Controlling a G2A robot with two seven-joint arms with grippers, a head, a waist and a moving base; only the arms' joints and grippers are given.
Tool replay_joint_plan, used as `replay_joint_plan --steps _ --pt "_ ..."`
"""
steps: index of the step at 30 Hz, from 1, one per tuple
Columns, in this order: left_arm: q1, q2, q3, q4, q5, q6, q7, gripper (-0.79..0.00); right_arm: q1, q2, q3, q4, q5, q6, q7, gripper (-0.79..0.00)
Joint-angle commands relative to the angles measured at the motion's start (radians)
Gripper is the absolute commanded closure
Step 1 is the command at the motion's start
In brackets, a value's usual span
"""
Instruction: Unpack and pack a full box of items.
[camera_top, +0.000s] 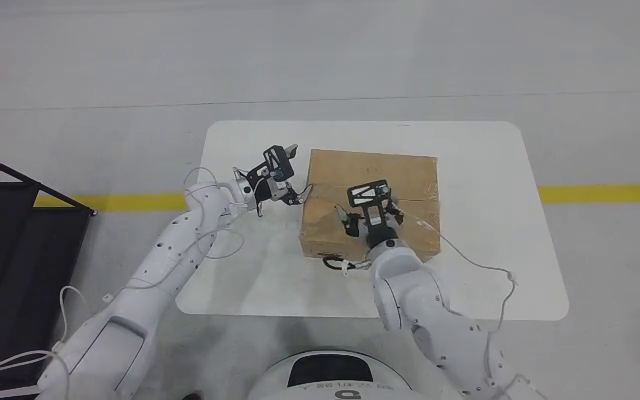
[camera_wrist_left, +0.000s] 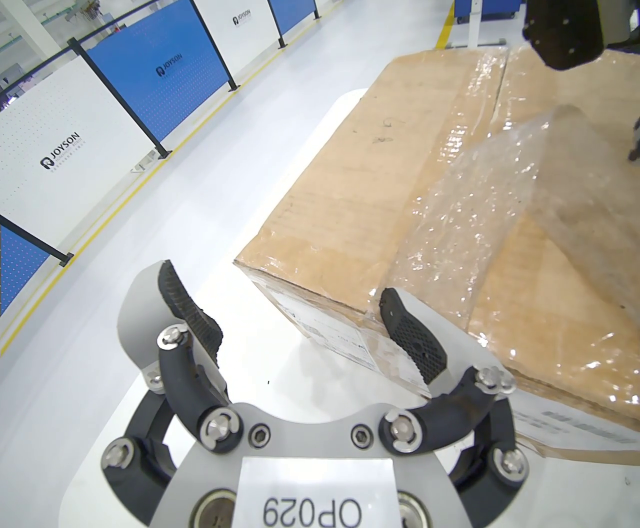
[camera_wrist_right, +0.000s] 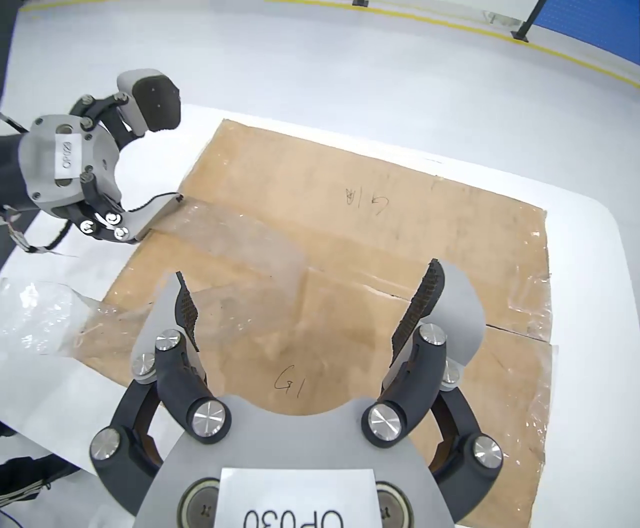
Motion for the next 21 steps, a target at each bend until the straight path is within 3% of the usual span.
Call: replay_joint_plan --steps 1,8,16,21 --pt "0.000 0.000 0.000 0.000 0.000 0.000 0.000 -0.785 0.011 -0.006 -0.008 0.011 -0.043 0.029 0.035 -0.785" --pt "0.000 0.000 0.000 0.000 0.000 0.000 0.000 -0.785 0.040 -0.041 -0.067 0.062 -0.331 0.210 0.150 -0.785" --pt "0.000 0.000 0.000 0.000 0.000 0.000 0.000 -0.785 0.042 -0.074 -0.105 0.074 -0.415 0.151 0.247 -0.785" --pt "0.000 0.000 0.000 0.000 0.000 0.000 0.000 -0.785 0.083 -0.105 -0.091 0.112 -0.402 0.196 0.341 -0.785"
